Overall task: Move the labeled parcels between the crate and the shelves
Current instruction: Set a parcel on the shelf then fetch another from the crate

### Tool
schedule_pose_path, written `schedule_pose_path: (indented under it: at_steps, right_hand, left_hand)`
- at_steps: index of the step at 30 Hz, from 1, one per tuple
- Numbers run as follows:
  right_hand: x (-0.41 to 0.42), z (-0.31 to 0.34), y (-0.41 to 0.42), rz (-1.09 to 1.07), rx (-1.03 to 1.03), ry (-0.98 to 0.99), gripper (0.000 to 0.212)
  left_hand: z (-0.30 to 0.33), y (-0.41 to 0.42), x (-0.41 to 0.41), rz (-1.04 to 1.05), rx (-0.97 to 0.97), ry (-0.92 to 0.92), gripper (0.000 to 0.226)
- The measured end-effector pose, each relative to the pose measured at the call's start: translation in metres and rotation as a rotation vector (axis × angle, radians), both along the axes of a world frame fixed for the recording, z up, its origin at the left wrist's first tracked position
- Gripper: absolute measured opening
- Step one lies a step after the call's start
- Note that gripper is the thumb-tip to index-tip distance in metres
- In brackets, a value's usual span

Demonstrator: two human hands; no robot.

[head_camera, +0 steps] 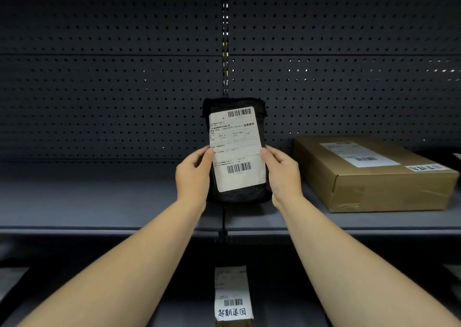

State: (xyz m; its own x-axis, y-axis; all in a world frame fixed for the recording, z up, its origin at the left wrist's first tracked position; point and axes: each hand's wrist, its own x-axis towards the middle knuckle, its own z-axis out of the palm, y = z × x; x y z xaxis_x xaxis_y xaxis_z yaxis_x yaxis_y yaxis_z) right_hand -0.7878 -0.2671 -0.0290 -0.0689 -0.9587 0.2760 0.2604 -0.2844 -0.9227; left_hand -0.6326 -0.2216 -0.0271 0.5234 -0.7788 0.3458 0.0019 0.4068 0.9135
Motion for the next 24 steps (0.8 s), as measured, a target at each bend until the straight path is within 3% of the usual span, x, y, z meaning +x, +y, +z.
schedule_pose_path:
  at_steps: [5,11,16,21,24]
  right_hand:
    - [-0.002,0.009,0.001,0.003,0.005,0.015,0.017]
    - [-0.003,0.015,-0.006,-0.002,0.149,0.116,0.007]
    - [0.003,0.008,-0.015,-0.003,0.327,0.186,0.021]
    - [0.009,0.002,-0.026,0.002,0.442,0.252,0.015]
    - [0.01,-0.002,-0.031,0.01,0.485,0.32,0.023]
  left_hand:
    - [0.006,0.0,0.001,0.016,0.044,-0.013,0.012]
    - [0.012,-0.006,0.007,-0.015,0.227,0.011,0.013]
    - [0.009,-0.015,0.014,-0.005,0.402,-0.024,0.014]
    - [0.003,-0.02,0.02,-0.041,0.501,0.001,0.017]
    - [-0.001,-0.025,0.022,-0.019,0.558,-0.014,0.034]
